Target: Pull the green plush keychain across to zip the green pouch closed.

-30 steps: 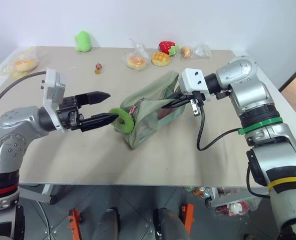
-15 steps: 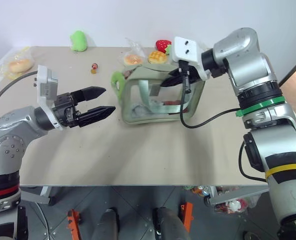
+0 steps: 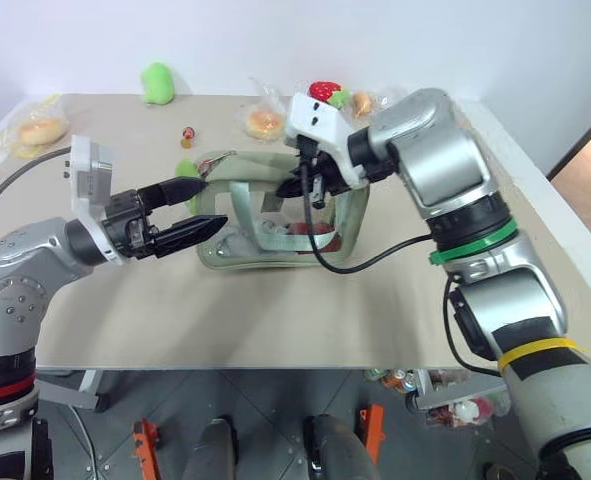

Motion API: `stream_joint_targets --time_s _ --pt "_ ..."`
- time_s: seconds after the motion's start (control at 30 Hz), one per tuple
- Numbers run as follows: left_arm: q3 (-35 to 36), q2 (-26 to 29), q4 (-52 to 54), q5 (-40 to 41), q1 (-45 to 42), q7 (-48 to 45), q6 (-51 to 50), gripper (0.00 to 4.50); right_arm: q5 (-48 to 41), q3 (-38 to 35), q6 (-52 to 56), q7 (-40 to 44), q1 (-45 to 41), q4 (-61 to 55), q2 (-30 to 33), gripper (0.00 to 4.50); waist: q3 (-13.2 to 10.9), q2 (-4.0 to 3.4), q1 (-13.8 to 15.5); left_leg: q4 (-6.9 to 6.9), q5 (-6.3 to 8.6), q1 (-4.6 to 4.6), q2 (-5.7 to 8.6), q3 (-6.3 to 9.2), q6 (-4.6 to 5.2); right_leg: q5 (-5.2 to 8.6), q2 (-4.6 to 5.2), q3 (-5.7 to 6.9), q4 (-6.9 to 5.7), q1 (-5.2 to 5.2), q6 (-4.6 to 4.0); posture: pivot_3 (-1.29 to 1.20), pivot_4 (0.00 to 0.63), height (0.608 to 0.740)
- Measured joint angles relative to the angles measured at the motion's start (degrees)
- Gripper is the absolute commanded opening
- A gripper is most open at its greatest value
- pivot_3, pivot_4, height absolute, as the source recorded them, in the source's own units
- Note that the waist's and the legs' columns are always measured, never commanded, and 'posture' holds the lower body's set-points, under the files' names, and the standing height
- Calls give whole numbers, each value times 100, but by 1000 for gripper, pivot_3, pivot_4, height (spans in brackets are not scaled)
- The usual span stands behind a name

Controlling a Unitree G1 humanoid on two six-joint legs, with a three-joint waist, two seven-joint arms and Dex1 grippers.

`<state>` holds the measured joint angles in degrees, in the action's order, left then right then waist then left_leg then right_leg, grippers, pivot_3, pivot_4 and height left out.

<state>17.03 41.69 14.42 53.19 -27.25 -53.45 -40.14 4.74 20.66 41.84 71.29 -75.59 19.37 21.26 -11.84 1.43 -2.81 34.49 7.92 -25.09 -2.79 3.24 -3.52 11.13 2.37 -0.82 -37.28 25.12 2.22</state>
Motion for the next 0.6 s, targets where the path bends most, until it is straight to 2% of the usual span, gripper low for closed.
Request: stream_joint_targets --time_s 0.13,0.4,0.6 --pt "123 33 75 94 34 73 -24 4500 -78 -4 298 -256 17 45 -127 39 0 1 4 0 -4 0 -7 1 3 -4 -7 1 0 0 -6 0 150 740" --pt "145 52 85 110 75 162 -27 4500 -718 -23 589 55 18 -109 4 2707 1 2 8 1 -4 -2 -7 1 2 -4 -7 0 0 1 -6 0 150 740" --pt "333 47 -104 294 45 203 -37 4500 -1641 -545 762 828 -267 -73 448 2707 1 2 8 -1 -4 -4 -9 0 2 -3 -10 -1 0 5 -5 0 150 740"
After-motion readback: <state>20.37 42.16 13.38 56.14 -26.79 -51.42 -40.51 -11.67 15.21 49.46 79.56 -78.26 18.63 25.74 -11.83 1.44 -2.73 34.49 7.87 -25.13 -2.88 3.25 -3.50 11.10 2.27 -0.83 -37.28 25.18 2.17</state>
